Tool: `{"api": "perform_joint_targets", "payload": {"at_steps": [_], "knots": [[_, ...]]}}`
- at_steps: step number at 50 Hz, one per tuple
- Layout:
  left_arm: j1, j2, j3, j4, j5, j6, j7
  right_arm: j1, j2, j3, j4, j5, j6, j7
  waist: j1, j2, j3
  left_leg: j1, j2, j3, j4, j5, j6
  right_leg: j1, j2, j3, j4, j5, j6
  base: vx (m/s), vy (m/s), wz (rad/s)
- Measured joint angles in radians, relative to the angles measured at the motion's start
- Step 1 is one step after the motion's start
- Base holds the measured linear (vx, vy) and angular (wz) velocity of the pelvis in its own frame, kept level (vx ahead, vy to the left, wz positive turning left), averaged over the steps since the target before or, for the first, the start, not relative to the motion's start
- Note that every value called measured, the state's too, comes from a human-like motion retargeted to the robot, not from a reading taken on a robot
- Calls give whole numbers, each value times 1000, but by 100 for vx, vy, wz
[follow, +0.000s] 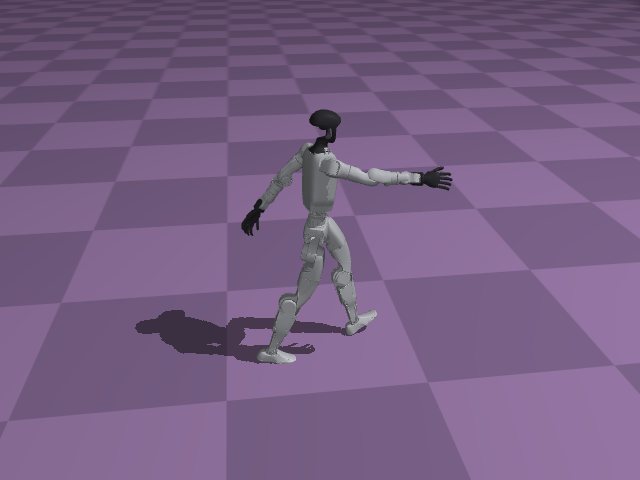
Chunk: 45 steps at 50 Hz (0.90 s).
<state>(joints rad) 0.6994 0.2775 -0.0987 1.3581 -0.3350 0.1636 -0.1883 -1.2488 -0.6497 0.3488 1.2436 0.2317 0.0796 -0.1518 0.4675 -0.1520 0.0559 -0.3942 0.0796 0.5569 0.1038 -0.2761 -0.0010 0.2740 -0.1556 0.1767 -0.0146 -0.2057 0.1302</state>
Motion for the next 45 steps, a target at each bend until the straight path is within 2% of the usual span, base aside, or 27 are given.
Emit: {"api": "perform_joint_targets", "payload": {"at_steps": [3, 5, 8, 10, 13, 15, 17, 20, 25, 29, 32, 33, 35, 37, 39, 40, 42, 43, 45], "knots": [[-123, -38, 58, 41, -2, -26, 27, 141, 48, -78, -87, -37, -39, -17, -9, 67, -2, 166, 20, 45, -180, 80, -90, 83, 55, 28, 72, 46, -13, 95, 37, -38], [-241, -52, 76, 70, -13, -49, 18, 287, 96, -127, -151, -63, -64, -1, -38, 81, -17, 229, 17, 53, -191, 111, -131, 98, 70, 12, 155, 143, -27, 92, 40, 31], [-461, -43, 62, 82, -11, -71, 11, 565, 185, -160, -204, -99, -72, 37, -102, 105, -51, 312, 12, -1, -191, 123, -158, 3, 107, -99, 479, 273, -56, 88, 39, 94], [-642, -27, 35, 69, -32, -74, 54, 744, 246, -137, -186, -112, -52, 49, -161, 109, -73, 338, -6, -77, -191, 107, -130, -150, 105, -198, 820, 262, -91, 77, 33, 159], [-955, -4, -3, 22, -122, -58, 150, 969, 341, -68, -68, -172, 16, 91, -265, 104, -76, 349, -50, -214, -155, 53, -58, -398, 64, -290, 1298, 173, -150, 70, 24, 193], [-1159, 6, -23, -20, -185, -48, 179, 1110, 405, -28, 34, -256, 58, 175, -338, 119, -63, 367, -66, -304, -126, 16, -23, -534, 56, -325, 1527, 136, -154, 69, 17, 202], [-1343, 17, -51, -68, -234, -46, 168, 1253, 462, 7, 118, -356, 71, 290, -414, 149, -48, 403, -67, -387, -117, -8, -6, -645, 55, -360, 1664, 118, -134, 68, 10, 198], [-1577, 48, -109, -152, -276, -69, 129, 1471, 517, 60, 178, -477, 51, 433, -532, 197, -22, 477, -56, -497, -136, -28, 3, -781, 30, -411, 1741, 77, -102, 67, 2, 185], [-1819, 146, -193, -287, -298, -162, 74, 1800, 524, 137, 133, -495, 5, 569, -689, 254, -12, 573, -17, -602, -174, -47, -18, -942, 0, -422, 1530, 2, -55, 66, -11, 121], [-1898, 213, -225, -341, -365, -218, 50, 1948, 499, 158, 85, -391, 19, 684, -735, 270, -49, 586, -16, -630, -157, -69, -28, -968, 9, -373, 1039, 45, -17, 64, -18, 40], [-1892, 230, -223, -363, -420, -236, 43, 1976, 491, 142, 76, -328, 50, 736, -768, 250, -71, 610, -53, -677, -123, -99, -36, -825, 9, -294, 459, 121, 28, 73, -24, 84], [-1879, 229, -215, -369, -432, -241, 54, 1962, 490, 126, 81, -325, 59, 736, -791, 231, -59, 644, -75, -710, -112, -112, -40, -728, -12, -261, 253, 156, 45, 83, -29, 139], [-1840, 226, -204, -384, -417, -256, 81, 1908, 501, 80, 98, -375, 62, 700, -826, 182, 1, 754, -98, -772, -103, -137, -62, -535, -56, -228, -22, 220, 118, 85, -43, 115], [-1767, 214, -214, -397, -340, -259, 66, 1819, 527, 72, 125, -413, 51, 645, -776, 172, 37, 825, -22, -748, -86, -145, -113, -467, 39, -223, -68, 258, 132, 76, -83, -19], [-1661, 185, -227, -400, -266, -256, 48, 1697, 533, 86, 148, -419, 42, 569, -701, 160, 46, 839, -1, -717, -31, -102, -128, -437, 92, -228, -73, 303, 132, 67, -76, -76], [-1597, 168, -236, -397, -233, -251, 43, 1633, 531, 98, 159, -420, 41, 526, -661, 150, 48, 837, -8, -700, 13, -70, -122, -417, 101, -231, -73, 320, 132, 68, -49, -82], [-1436, 131, -267, -365, -161, -222, 63, 1501, 514, 131, 183, -415, 52, 439, -590, 114, 50, 764, -59, -642, 243, -31, -65, -357, 66, -218, -72, 309, 132, 70, -20, -58], [-1346, 111, -287, -333, -121, -200, 78, 1440, 499, 149, 189, -402, 60, 399, -565, 95, 38, 674, -90, -606, 439, -40, -22, -336, 30, -209, -71, 291, 132, 66, 8, 7], [-1160, 56, -316, -238, -52, -156, 113, 1320, 446, 173, 196, -362, 69, 304, -554, 58, -29, 410, -151, -528, 864, -66, 80, -344, -74, -209, -59, 251, 132, 57, 23, 83]]}}
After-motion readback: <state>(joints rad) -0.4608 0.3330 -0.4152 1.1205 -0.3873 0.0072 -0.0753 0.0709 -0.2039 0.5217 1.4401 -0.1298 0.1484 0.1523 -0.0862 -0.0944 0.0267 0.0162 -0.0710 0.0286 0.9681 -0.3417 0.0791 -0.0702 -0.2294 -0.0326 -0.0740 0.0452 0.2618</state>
